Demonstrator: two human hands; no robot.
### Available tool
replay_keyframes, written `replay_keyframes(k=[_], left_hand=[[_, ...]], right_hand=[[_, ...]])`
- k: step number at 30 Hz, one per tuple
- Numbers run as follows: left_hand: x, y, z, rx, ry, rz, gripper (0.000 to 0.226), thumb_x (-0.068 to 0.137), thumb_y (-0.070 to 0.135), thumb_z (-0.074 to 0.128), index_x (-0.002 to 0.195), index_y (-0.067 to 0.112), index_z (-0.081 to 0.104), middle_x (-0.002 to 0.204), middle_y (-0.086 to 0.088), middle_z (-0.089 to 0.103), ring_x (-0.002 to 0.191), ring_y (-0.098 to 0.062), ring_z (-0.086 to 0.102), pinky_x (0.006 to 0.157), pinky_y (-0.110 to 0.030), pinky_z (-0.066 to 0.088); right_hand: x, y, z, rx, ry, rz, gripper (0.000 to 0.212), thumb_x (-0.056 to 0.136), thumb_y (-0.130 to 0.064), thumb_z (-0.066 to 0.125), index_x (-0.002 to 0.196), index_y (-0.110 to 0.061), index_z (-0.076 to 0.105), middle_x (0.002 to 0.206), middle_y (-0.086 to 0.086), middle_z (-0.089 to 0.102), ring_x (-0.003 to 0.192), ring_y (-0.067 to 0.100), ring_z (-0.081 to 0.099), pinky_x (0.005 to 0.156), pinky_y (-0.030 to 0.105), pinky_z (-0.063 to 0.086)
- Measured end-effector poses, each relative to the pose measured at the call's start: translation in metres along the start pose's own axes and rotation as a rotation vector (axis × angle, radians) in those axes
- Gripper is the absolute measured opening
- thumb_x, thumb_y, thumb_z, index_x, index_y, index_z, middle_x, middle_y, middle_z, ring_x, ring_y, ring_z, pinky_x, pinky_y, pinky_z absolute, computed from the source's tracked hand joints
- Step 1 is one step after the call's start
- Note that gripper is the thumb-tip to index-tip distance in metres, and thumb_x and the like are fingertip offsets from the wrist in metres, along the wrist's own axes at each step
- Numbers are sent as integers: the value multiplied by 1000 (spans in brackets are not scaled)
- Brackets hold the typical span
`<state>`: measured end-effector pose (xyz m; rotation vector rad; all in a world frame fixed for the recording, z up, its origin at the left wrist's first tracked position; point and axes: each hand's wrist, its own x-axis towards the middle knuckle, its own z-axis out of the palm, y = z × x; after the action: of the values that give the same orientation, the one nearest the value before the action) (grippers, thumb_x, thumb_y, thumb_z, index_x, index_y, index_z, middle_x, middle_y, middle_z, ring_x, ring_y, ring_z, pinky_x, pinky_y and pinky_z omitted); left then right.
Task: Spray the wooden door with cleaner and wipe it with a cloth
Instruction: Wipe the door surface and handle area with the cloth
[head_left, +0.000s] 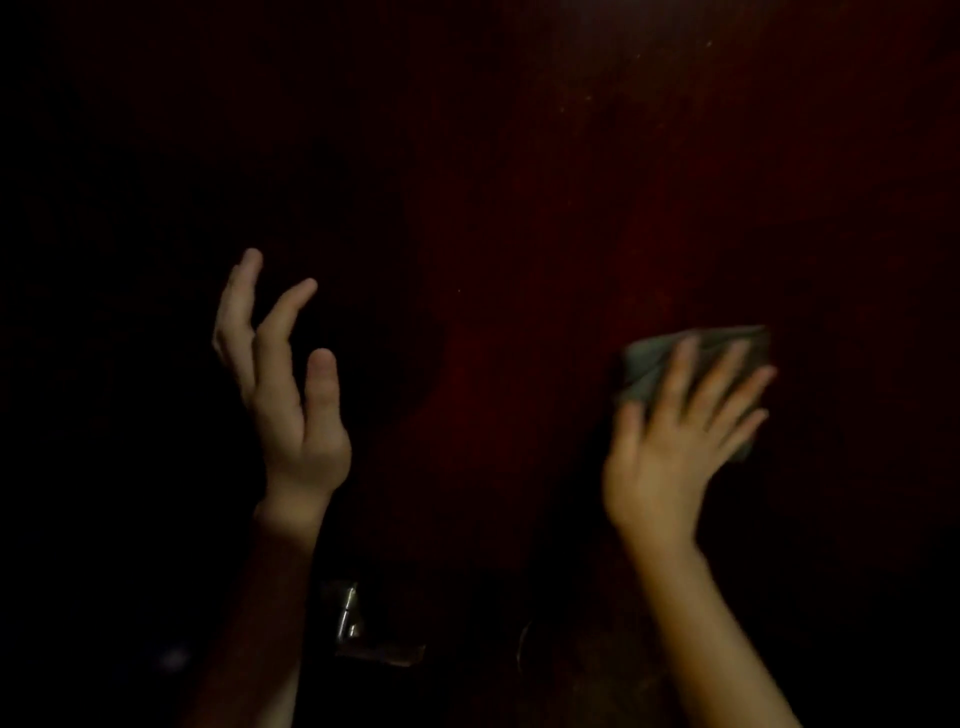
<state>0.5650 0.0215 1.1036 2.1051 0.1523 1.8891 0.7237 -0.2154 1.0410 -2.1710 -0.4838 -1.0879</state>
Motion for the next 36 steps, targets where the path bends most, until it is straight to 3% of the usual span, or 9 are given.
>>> replay_keyframes(k=[4, 8, 11, 15, 19, 23, 25, 31, 36], left_hand=[[-3, -11, -1, 1, -72, 78, 54, 102, 34, 40, 140, -1, 53, 161, -24, 25, 157, -36, 18, 127, -63, 13], [-5, -14, -5, -117, -62, 83, 60, 108, 44, 33, 142, -3, 48, 160, -31, 26, 154, -50, 22, 122, -71, 18], [-7, -21, -20, -162, -70, 92, 60, 110, 42, 29, 139, -7, 49, 156, -28, 37, 153, -44, 30, 123, -65, 24], [-12, -34, -29, -129, -26, 87, 63, 111, 39, 26, 131, -12, 58, 150, -26, 49, 150, -34, 40, 122, -59, 30], [-18, -38, -29, -150, -42, 63, 61, 111, 42, 23, 142, -2, 51, 156, -18, 44, 154, -29, 34, 127, -55, 20], [-22, -35, -31, -268, 4, -38, 69, 107, 61, 16, 149, 13, 44, 157, 1, 48, 149, -34, 42, 122, -64, 28], [-22, -33, -31, -297, 14, -93, 75, 104, 69, 14, 147, 14, 42, 153, 4, 48, 148, -36, 44, 122, -64, 29], [-21, -29, -23, -317, -13, -72, 87, 106, 62, 18, 145, -13, 40, 151, -29, 49, 146, -41, 44, 119, -71, 26], [-45, -13, 5, -14, -86, 48, 61, 107, 37, 36, 152, -3, 38, 163, -32, 31, 155, -48, 23, 128, -62, 8]], right_hand=[[26, -36, 0, 47, 182, 321, 69, 102, -34, 35, 162, -12, 10, 167, 27, 3, 153, 51, 2, 121, 67, 5], [-73, -109, 44, -96, -121, -332, 85, 95, -48, 44, 162, -34, -7, 167, 4, -25, 154, 37, -21, 121, 60, -14], [-118, -130, 61, -167, -257, -584, 78, 97, -50, 51, 161, -40, 7, 168, -4, -24, 156, 29, -20, 121, 57, -18], [-97, -116, 52, -179, -246, -673, 66, 100, -50, 46, 160, -44, 17, 169, -9, -17, 157, 24, -15, 123, 52, -14], [-9, -137, 12, -113, -59, -410, 70, 102, -49, 45, 161, -31, 13, 170, 2, -2, 156, 37, -11, 122, 60, -7], [40, -171, -9, -89, 90, -245, 62, 107, -45, 36, 162, -20, 22, 168, 21, 15, 154, 48, 8, 121, 67, 4], [12, -169, 4, -165, 33, -368, 63, 107, -47, 37, 162, -24, 19, 169, 18, 12, 155, 47, 5, 122, 67, 2], [-164, -119, 86, -244, -418, -875, 90, 91, -41, 64, 162, -37, 8, 168, -8, -16, 154, 23, -25, 121, 52, -12], [-162, -82, 76, -183, -430, -802, 78, 100, -47, 49, 161, -41, 2, 168, -14, -11, 156, 15, -16, 124, 45, -10]])
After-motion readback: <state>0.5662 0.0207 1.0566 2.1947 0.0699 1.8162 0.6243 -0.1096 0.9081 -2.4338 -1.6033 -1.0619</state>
